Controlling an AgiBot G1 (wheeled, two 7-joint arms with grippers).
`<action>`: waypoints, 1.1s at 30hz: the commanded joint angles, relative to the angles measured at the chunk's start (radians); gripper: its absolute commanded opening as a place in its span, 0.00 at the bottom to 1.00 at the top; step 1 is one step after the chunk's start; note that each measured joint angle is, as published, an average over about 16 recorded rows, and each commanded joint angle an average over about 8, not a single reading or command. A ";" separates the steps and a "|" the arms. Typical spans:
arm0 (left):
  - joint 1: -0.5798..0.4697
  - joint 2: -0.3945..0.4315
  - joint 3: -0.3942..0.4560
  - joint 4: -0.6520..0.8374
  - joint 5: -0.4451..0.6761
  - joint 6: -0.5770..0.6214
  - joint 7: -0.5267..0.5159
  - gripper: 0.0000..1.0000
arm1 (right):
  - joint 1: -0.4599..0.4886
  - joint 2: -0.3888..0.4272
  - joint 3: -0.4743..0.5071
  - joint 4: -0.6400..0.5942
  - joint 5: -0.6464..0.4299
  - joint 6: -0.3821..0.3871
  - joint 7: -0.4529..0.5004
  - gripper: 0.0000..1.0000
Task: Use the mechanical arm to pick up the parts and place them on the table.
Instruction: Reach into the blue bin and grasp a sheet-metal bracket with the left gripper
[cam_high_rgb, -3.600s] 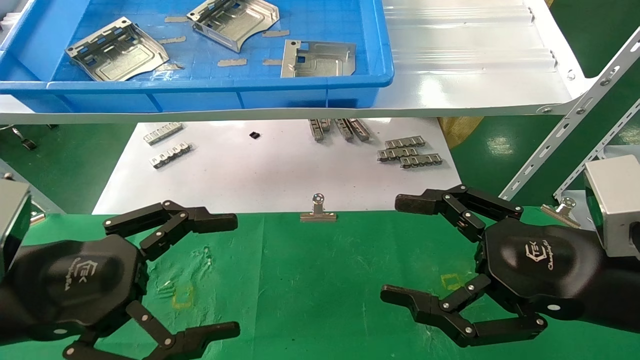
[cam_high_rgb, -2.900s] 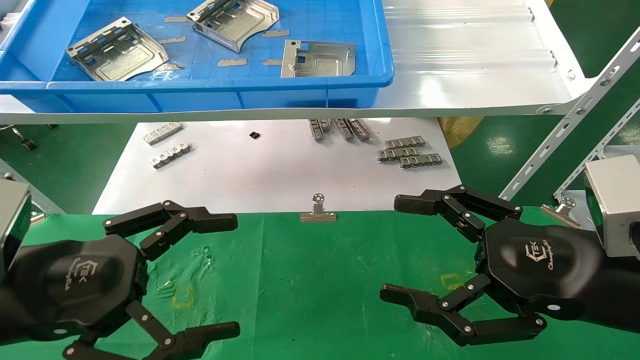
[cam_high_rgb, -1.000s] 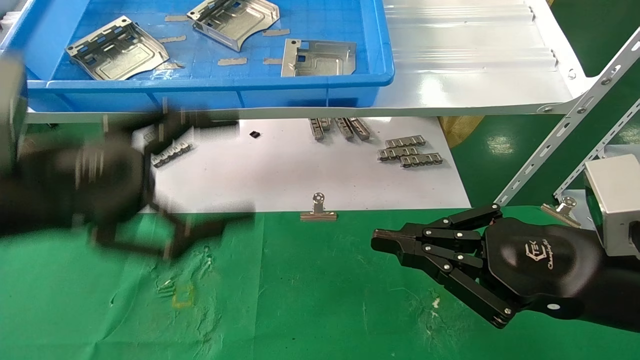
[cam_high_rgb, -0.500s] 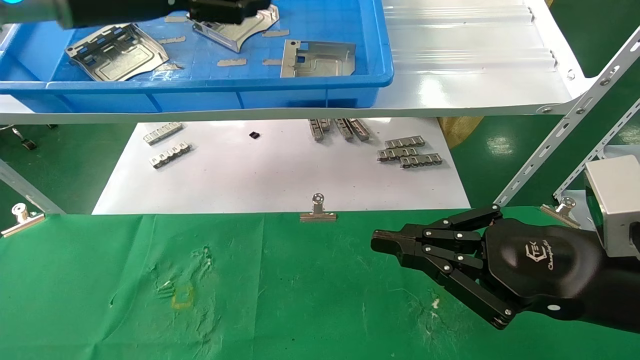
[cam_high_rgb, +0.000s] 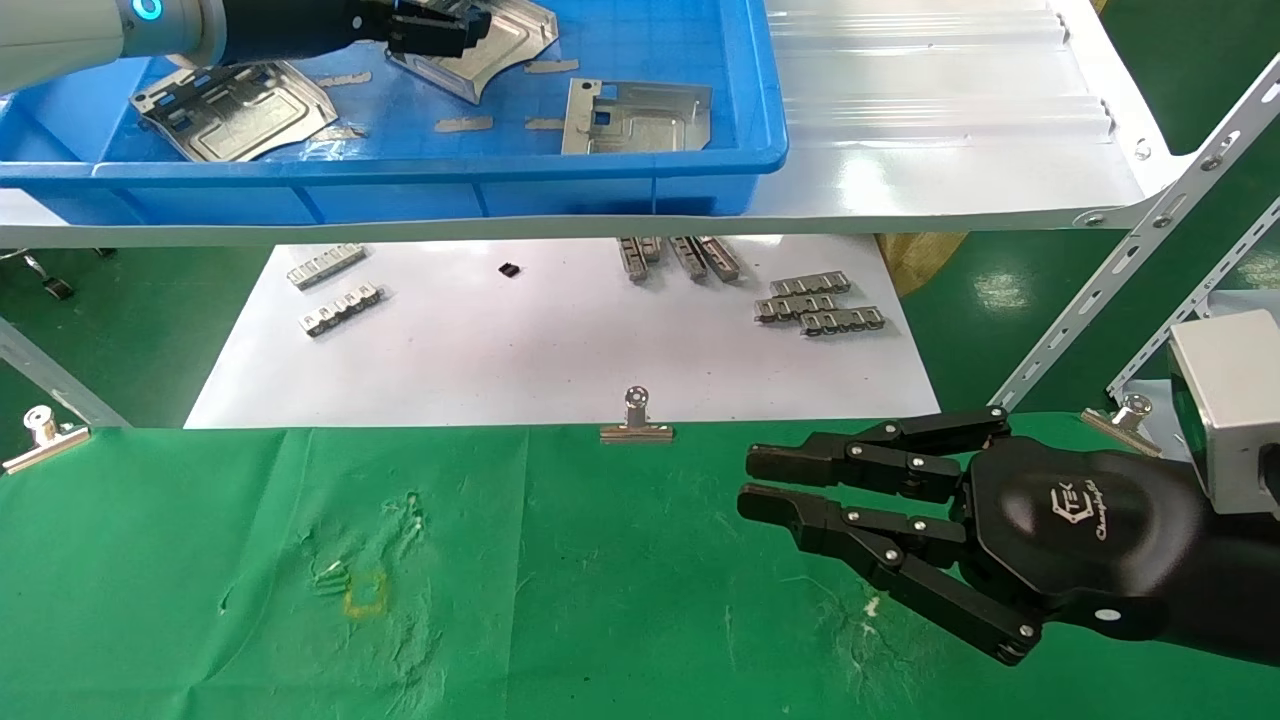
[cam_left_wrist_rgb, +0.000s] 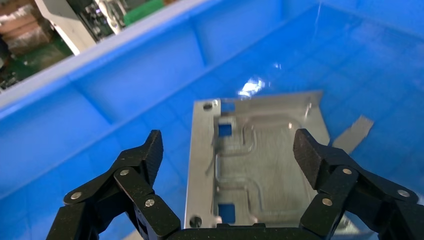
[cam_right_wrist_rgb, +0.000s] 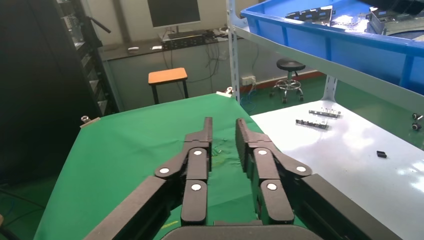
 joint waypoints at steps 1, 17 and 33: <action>-0.010 0.008 0.009 0.025 0.014 -0.004 -0.003 0.00 | 0.000 0.000 0.000 0.000 0.000 0.000 0.000 1.00; -0.023 0.014 0.025 0.064 0.036 -0.029 -0.025 0.00 | 0.000 0.000 0.000 0.000 0.000 0.000 0.000 1.00; -0.009 -0.017 0.007 0.061 0.011 -0.019 -0.036 0.00 | 0.000 0.000 0.000 0.000 0.000 0.000 0.000 1.00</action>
